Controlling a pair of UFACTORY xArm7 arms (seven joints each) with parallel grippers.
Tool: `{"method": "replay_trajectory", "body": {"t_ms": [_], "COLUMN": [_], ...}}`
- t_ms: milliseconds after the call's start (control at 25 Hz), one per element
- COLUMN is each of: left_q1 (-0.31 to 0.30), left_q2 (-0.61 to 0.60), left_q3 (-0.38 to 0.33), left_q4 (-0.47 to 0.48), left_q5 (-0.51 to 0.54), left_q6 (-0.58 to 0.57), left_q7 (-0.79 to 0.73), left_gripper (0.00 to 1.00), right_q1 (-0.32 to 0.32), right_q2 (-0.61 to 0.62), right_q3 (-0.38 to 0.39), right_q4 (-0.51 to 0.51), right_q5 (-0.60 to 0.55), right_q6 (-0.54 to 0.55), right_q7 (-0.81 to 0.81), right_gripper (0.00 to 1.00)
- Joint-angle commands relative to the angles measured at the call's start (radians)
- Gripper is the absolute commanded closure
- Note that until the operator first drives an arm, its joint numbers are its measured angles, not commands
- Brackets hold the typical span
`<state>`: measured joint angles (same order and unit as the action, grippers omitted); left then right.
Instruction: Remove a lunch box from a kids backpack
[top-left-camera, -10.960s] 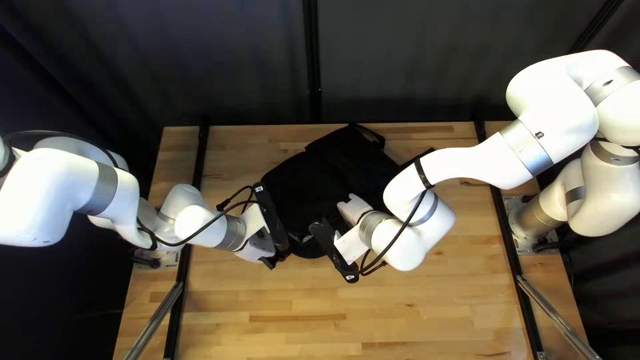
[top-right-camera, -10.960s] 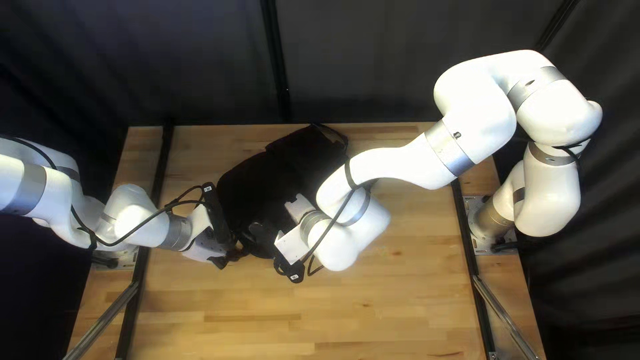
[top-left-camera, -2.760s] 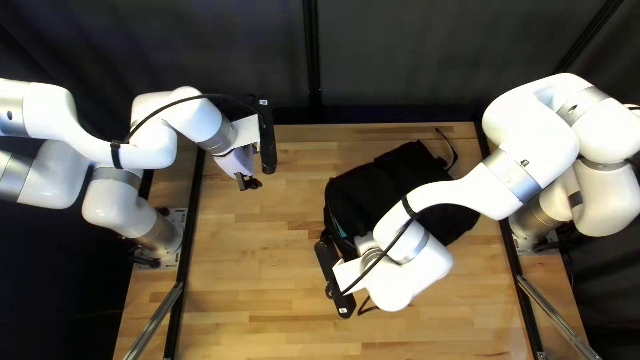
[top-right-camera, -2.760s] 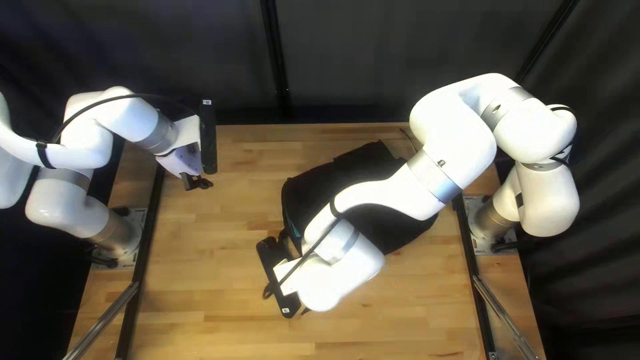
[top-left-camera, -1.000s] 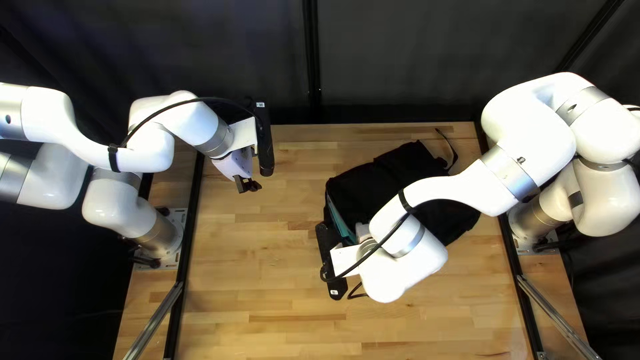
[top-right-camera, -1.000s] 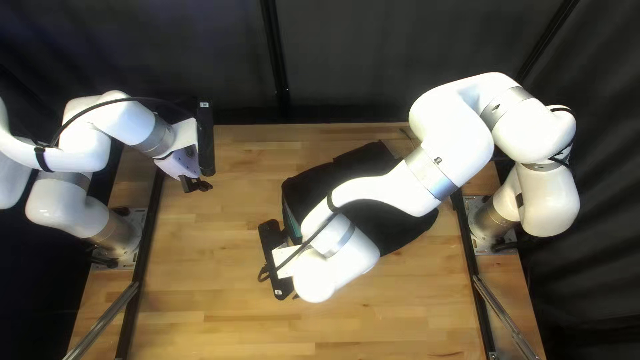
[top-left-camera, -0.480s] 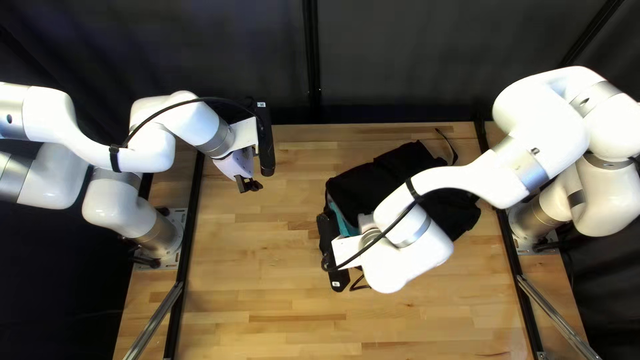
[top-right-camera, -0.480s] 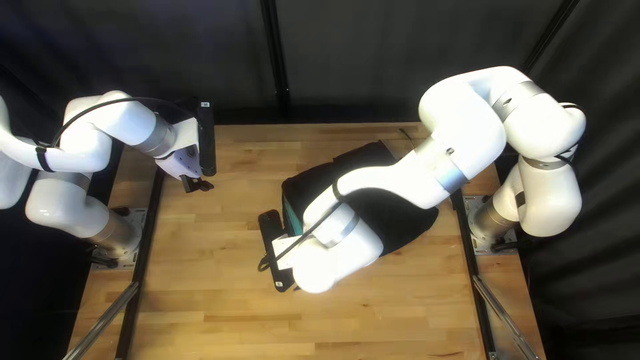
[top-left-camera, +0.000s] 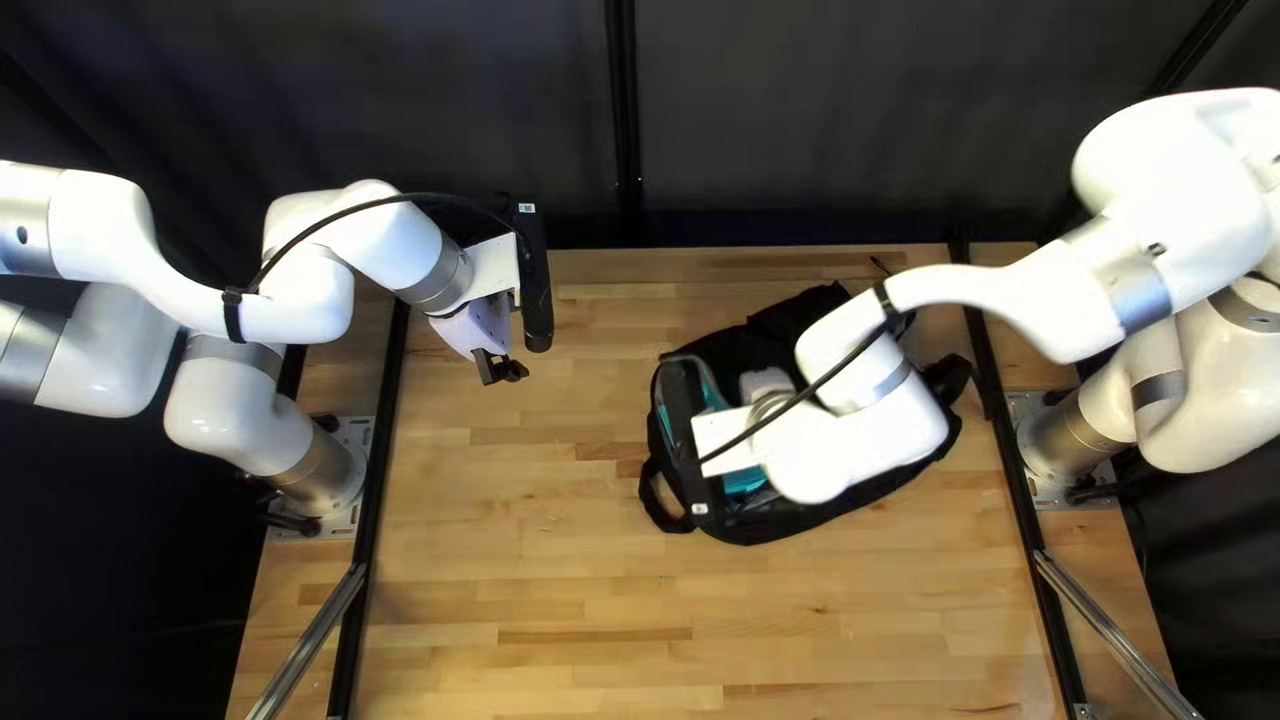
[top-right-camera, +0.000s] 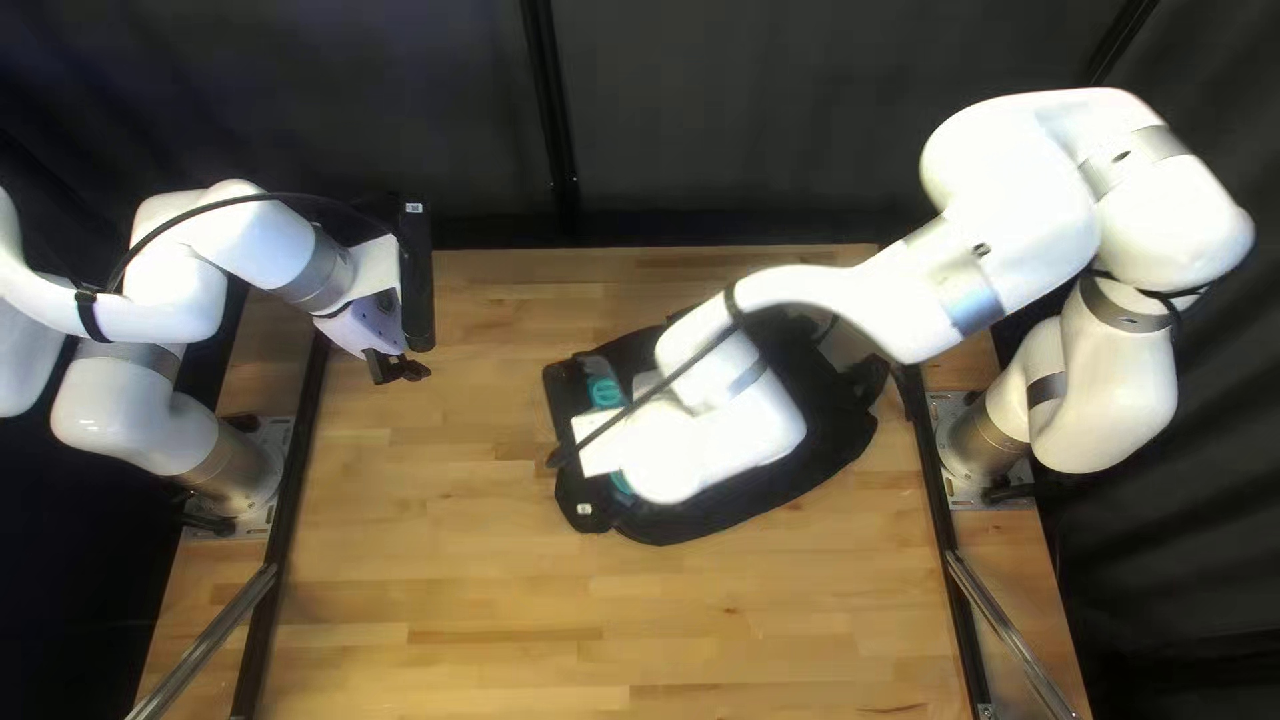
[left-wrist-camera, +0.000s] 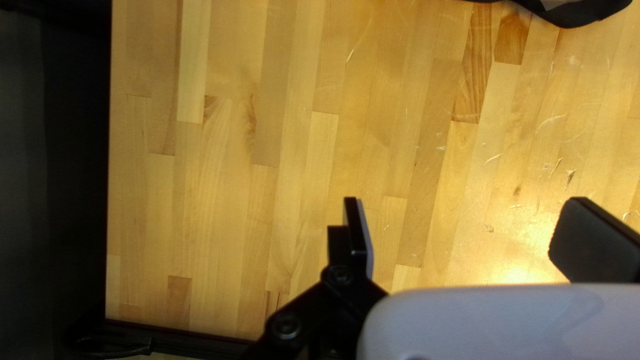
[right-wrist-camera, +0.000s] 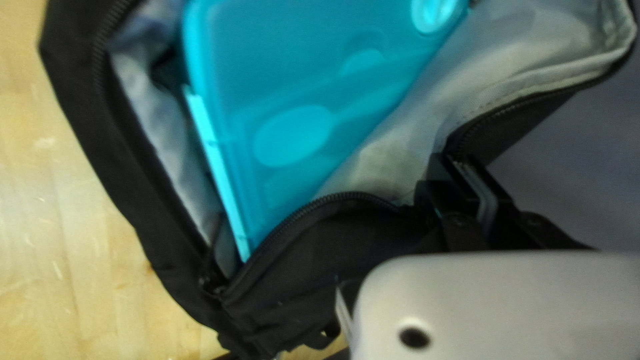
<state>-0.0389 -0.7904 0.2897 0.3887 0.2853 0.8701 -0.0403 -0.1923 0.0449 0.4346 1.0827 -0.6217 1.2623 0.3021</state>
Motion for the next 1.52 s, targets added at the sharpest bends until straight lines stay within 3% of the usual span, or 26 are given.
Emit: {"method": "replay_trajectory", "body": {"t_ms": [40,200,440,640,720,880,1000,1320,1520], "left_q1": [0.001,-0.003,-0.034,-0.090,-0.105,-0.113,-0.127,-0.127,-0.100], "left_q2": [-0.005,0.001,0.038,0.089,0.111,0.137,0.110,0.110,0.251], "left_q3": [0.002,0.000,-0.023,-0.118,-0.140,-0.148,-0.108,-0.108,-0.108], "left_q4": [-0.004,-0.005,0.042,0.152,0.146,0.028,0.007,0.007,0.030], "left_q5": [0.000,0.000,-0.012,0.023,0.060,0.178,0.191,0.191,0.282], "left_q6": [0.000,-0.014,-0.037,-0.046,-0.093,-0.297,-0.293,-0.293,-0.434], "left_q7": [0.002,-0.001,-0.013,-0.001,0.024,0.098,0.190,0.190,0.214], "left_gripper": [0.00,0.00,0.00,0.00,0.00,0.00,0.00,0.00,0.00], "right_q1": [-0.007,-0.013,-0.028,-0.031,-0.032,-0.031,-0.030,-0.035,-0.038], "right_q2": [-0.060,-0.128,-0.132,-0.133,-0.145,-0.158,-0.157,-0.157,-0.154], "right_q3": [-0.007,-0.014,-0.030,-0.035,-0.038,-0.039,-0.037,-0.044,-0.049], "right_q4": [-0.024,-0.066,-0.106,-0.118,-0.127,-0.129,-0.131,-0.165,-0.165], "right_q5": [0.025,0.059,0.072,0.072,0.075,0.079,0.076,0.073,0.073], "right_q6": [0.035,0.079,0.060,0.041,0.033,0.028,0.024,-0.025,-0.039], "right_q7": [-0.007,0.021,0.057,0.059,0.052,0.043,0.042,0.046,0.037], "right_gripper": [1.00,1.00,1.00,1.00,1.00,1.00,1.00,1.00,1.00]}}
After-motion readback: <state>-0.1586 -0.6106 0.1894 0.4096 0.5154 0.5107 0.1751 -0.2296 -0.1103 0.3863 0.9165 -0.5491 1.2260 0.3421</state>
